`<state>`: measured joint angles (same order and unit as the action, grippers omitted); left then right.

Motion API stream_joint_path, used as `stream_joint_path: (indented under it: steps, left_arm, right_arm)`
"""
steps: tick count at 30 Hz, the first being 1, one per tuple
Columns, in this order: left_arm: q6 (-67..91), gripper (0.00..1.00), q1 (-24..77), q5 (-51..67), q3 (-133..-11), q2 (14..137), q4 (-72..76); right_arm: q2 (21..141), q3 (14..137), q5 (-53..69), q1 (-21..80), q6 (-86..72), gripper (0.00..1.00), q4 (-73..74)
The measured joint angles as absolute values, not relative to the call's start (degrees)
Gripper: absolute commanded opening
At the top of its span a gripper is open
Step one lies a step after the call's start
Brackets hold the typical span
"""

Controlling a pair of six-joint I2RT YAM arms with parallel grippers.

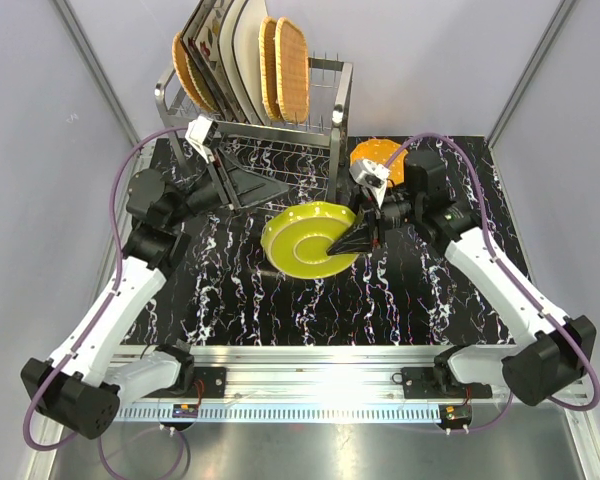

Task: Unload the plates from the dish rack
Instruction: Pass the plate from the left arm to the right, then place the plate on the table

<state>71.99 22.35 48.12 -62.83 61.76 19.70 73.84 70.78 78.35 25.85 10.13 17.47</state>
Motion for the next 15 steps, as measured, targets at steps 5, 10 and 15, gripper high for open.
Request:
stream_joint_path:
  steps: [5, 10, 15]
  left_arm:
    - [65.28, 0.84, 21.39, 46.35, -63.33, 60.4, 13.17]
    - [49.45, 0.96, 20.49, 36.77, -69.91, 58.61, -6.24]
    - [39.16, 0.99, 20.38, 23.18, -70.17, 52.14, -17.1]
  right_arm:
    - [71.48, 68.73, 70.78, 25.89, 10.13, 0.0, 20.62]
    - [69.71, 68.47, 57.28, 25.89, 15.73, 0.0, 28.82]
    - [65.76, 66.15, 39.59, 25.87, 21.61, 0.0, 34.39]
